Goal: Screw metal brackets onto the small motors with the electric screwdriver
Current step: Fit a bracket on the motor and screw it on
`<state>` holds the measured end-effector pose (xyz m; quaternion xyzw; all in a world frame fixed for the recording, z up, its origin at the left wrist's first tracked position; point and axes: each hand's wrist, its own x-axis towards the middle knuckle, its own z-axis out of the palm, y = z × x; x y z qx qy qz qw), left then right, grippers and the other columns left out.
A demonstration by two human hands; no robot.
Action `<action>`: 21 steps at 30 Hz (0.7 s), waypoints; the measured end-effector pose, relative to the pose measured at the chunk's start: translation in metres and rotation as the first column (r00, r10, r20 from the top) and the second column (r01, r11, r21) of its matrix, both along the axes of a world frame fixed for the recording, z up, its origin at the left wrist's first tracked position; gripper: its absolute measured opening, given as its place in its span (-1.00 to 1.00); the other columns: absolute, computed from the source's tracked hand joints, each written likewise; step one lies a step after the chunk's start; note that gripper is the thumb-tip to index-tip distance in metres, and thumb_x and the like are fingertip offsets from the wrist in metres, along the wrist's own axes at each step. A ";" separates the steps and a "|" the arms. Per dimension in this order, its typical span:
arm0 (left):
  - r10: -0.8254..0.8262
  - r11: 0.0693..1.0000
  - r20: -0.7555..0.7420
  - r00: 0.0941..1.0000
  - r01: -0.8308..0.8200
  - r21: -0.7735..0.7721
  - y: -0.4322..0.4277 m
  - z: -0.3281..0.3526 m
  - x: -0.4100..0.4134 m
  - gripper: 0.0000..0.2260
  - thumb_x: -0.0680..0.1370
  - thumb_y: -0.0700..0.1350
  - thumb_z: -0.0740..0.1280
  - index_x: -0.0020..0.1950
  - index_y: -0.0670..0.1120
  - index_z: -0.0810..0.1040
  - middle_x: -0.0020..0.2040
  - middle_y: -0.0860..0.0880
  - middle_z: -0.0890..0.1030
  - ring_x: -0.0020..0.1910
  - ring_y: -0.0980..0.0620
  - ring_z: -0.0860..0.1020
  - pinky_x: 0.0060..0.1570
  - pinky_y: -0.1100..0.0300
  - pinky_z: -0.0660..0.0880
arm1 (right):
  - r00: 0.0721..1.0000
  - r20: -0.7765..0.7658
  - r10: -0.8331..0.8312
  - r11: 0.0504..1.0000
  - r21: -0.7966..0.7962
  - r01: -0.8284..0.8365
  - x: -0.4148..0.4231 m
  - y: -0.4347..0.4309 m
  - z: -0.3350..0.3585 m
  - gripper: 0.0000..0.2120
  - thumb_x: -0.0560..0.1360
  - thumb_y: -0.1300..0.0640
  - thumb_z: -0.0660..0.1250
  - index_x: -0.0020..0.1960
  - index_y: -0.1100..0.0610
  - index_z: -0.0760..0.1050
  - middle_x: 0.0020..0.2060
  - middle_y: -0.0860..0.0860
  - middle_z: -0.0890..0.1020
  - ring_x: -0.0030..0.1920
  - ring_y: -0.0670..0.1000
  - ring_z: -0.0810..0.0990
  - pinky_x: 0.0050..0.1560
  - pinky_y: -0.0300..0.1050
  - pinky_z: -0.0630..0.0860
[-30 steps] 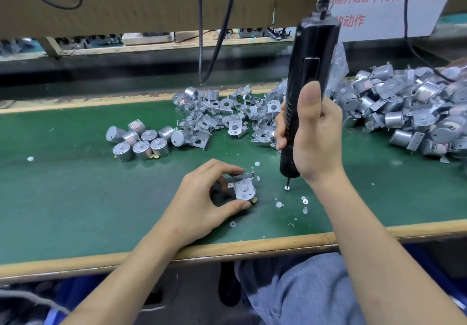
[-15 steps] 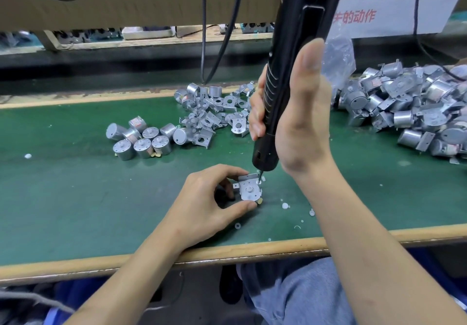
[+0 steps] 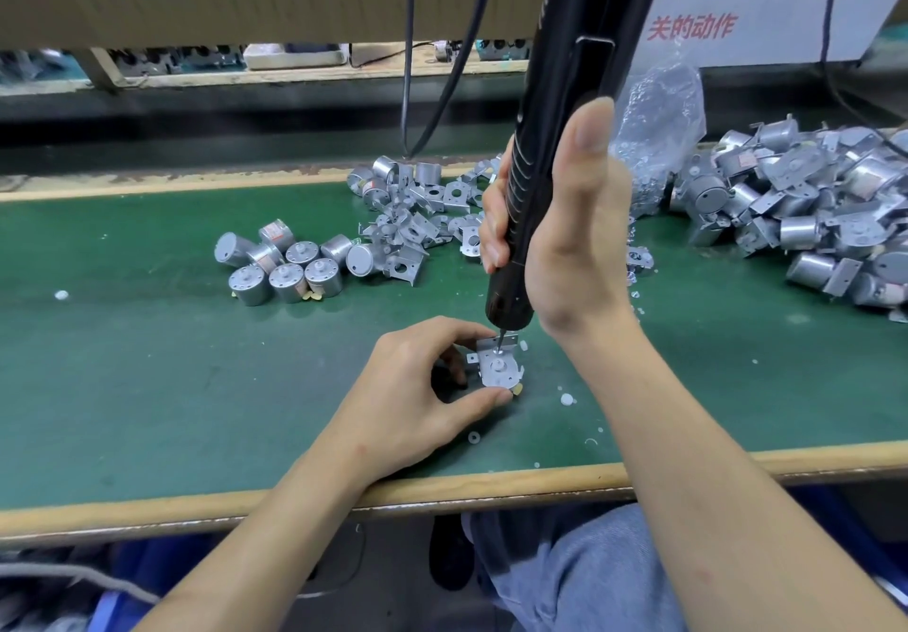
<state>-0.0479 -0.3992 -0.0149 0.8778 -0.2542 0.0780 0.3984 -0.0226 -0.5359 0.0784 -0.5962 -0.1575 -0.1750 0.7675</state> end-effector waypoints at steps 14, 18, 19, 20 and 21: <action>0.015 0.998 -0.001 1.000 -0.015 0.057 -0.002 -0.007 0.002 -0.61 0.39 0.07 0.56 0.16 0.11 0.54 -0.09 0.40 0.51 -0.06 0.51 0.47 -0.05 0.59 0.31 | 1.000 -0.009 0.024 1.000 -0.020 -0.024 0.003 0.003 -0.002 -0.12 0.26 -0.58 0.24 -0.27 0.31 0.24 -0.54 0.03 0.40 -0.58 0.05 0.34 -0.48 -0.14 0.33; 0.020 0.998 0.003 1.000 -0.020 0.065 -0.002 -0.007 0.002 -0.62 0.40 0.07 0.56 0.15 0.09 0.54 -0.11 0.40 0.49 -0.08 0.52 0.45 -0.07 0.59 0.30 | 1.000 -0.003 0.012 0.999 -0.035 -0.012 0.002 0.005 -0.002 -0.26 0.32 -0.55 0.22 -0.34 0.19 0.26 -0.54 0.03 0.41 -0.58 0.07 0.36 -0.48 -0.17 0.33; 0.019 0.997 0.002 1.000 -0.020 0.070 -0.002 -0.007 0.002 -0.62 0.40 0.07 0.55 0.15 0.08 0.55 -0.11 0.37 0.50 -0.09 0.52 0.44 -0.07 0.59 0.30 | 1.000 -0.001 0.005 0.999 -0.049 -0.005 0.001 0.006 -0.002 -0.29 0.33 -0.54 0.21 -0.36 0.15 0.28 -0.54 0.02 0.41 -0.59 0.07 0.37 -0.48 -0.17 0.33; 0.019 0.997 0.000 1.000 -0.019 0.071 -0.002 -0.007 0.001 -0.62 0.40 0.07 0.55 0.15 0.07 0.55 -0.10 0.35 0.51 -0.09 0.52 0.44 -0.07 0.59 0.30 | 1.000 0.001 0.000 0.998 -0.062 0.001 0.001 0.006 -0.002 -0.31 0.34 -0.54 0.21 -0.37 0.13 0.29 -0.55 0.00 0.42 -0.59 0.07 0.38 -0.48 -0.17 0.34; 0.018 0.997 -0.002 1.000 -0.018 0.072 -0.001 -0.007 0.002 -0.62 0.40 0.07 0.56 0.15 0.06 0.56 -0.11 0.34 0.50 -0.10 0.51 0.44 -0.07 0.58 0.30 | 1.000 0.003 -0.003 0.998 -0.067 0.003 0.000 0.007 -0.002 -0.33 0.35 -0.53 0.21 -0.38 0.11 0.30 -0.55 -0.02 0.42 -0.59 0.06 0.38 -0.48 -0.17 0.34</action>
